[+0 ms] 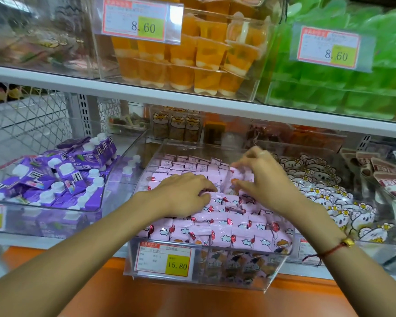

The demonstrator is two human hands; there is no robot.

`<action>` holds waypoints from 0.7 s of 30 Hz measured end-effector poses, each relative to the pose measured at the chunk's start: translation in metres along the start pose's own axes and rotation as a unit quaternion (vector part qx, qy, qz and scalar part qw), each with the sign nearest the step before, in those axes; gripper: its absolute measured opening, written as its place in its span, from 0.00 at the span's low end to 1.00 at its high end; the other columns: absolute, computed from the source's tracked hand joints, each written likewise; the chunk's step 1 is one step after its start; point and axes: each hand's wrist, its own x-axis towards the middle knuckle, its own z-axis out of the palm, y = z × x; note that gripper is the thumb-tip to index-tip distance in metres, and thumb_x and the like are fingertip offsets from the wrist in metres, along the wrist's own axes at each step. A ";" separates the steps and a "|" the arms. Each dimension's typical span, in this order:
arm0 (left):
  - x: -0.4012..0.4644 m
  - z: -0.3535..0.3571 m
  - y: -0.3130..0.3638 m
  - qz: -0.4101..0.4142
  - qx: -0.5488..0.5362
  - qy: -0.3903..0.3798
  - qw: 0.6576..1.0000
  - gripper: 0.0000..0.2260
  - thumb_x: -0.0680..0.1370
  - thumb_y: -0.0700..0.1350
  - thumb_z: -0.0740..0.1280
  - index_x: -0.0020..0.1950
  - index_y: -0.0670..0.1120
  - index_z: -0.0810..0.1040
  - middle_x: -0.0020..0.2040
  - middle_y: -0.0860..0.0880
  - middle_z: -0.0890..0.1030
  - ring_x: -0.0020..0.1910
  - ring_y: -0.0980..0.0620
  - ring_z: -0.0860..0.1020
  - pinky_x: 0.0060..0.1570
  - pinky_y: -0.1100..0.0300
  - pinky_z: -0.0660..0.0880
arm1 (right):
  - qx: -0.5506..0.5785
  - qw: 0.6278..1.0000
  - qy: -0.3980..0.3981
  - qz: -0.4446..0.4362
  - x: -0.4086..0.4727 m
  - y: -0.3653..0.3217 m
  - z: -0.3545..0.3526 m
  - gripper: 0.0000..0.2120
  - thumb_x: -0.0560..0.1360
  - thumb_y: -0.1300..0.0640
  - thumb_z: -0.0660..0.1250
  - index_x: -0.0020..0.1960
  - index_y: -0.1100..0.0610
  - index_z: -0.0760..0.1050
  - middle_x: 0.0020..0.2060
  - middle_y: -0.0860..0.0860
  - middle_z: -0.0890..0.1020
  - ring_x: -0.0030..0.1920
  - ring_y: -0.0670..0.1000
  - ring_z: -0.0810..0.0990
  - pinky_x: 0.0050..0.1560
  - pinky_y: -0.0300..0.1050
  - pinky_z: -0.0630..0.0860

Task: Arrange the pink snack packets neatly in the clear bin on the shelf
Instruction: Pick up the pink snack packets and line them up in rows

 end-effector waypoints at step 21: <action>0.005 0.011 0.024 0.073 0.025 0.013 0.997 0.19 0.83 0.54 0.48 0.73 0.57 0.62 0.75 0.57 0.62 0.72 0.54 0.61 0.66 0.57 0.61 | -0.065 0.997 -0.023 0.031 0.000 0.017 -0.010 0.06 0.75 0.50 0.67 0.50 0.49 0.81 0.43 0.49 0.80 0.49 0.52 0.77 0.44 0.44 0.72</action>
